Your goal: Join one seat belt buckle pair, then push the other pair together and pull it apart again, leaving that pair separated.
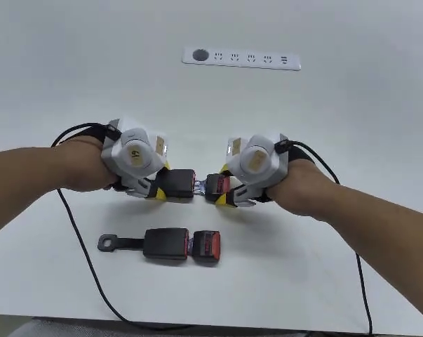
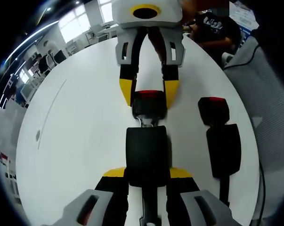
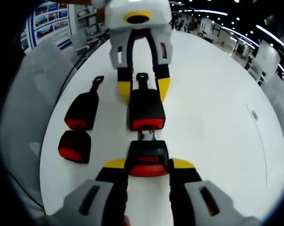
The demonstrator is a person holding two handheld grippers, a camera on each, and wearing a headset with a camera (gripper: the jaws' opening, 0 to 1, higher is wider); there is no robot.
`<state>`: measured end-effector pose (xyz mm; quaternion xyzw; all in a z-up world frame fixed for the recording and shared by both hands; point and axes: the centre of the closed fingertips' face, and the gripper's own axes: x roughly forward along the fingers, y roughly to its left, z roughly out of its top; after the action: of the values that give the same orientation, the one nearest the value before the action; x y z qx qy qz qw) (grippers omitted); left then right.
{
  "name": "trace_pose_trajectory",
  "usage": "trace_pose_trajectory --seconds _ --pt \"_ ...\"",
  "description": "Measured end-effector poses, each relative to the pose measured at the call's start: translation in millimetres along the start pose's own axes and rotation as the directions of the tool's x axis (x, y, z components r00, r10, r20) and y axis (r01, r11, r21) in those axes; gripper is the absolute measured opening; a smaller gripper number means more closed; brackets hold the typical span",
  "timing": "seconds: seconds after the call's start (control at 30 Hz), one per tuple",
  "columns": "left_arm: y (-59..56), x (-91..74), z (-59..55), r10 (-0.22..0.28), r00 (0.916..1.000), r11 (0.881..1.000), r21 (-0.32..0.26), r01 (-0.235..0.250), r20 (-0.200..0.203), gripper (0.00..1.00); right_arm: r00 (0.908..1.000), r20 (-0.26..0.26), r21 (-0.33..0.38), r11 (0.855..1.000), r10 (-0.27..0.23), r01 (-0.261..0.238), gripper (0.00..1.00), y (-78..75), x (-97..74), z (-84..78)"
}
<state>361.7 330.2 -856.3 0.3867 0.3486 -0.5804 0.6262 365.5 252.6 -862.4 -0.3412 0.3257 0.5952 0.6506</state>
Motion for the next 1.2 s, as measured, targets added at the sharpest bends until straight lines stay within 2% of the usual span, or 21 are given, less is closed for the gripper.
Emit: trace_pose_trajectory --seconds 0.13,0.23,0.8,1.1,1.2 --pt "0.2 -0.4 -1.1 0.003 0.9999 1.0 0.0 -0.003 0.013 0.3 0.9998 0.019 0.0 1.0 0.004 -0.004 0.32 -0.2 3.5 6.4" --pt "0.7 -0.4 -1.1 0.004 0.9999 1.0 0.004 -0.004 0.015 0.3 1.0 0.006 -0.011 1.0 0.0 0.0 0.32 0.5 7.7 10.0" --pt "-0.9 -0.5 0.2 0.003 0.9998 1.0 -0.006 -0.003 0.019 0.31 0.9998 0.021 -0.007 1.0 0.003 -0.003 0.33 2.4 5.8 10.3" --pt "-1.0 -0.8 0.0 0.005 0.9995 1.0 -0.011 -0.005 0.032 0.31 0.9997 0.026 -0.006 1.0 0.001 -0.001 0.34 3.7 3.2 6.2" --pt "-1.0 -0.9 -0.2 0.005 0.9995 1.0 -0.014 -0.004 0.032 0.31 0.9998 0.021 -0.005 1.0 -0.002 0.002 0.34 2.6 -2.1 -2.8"
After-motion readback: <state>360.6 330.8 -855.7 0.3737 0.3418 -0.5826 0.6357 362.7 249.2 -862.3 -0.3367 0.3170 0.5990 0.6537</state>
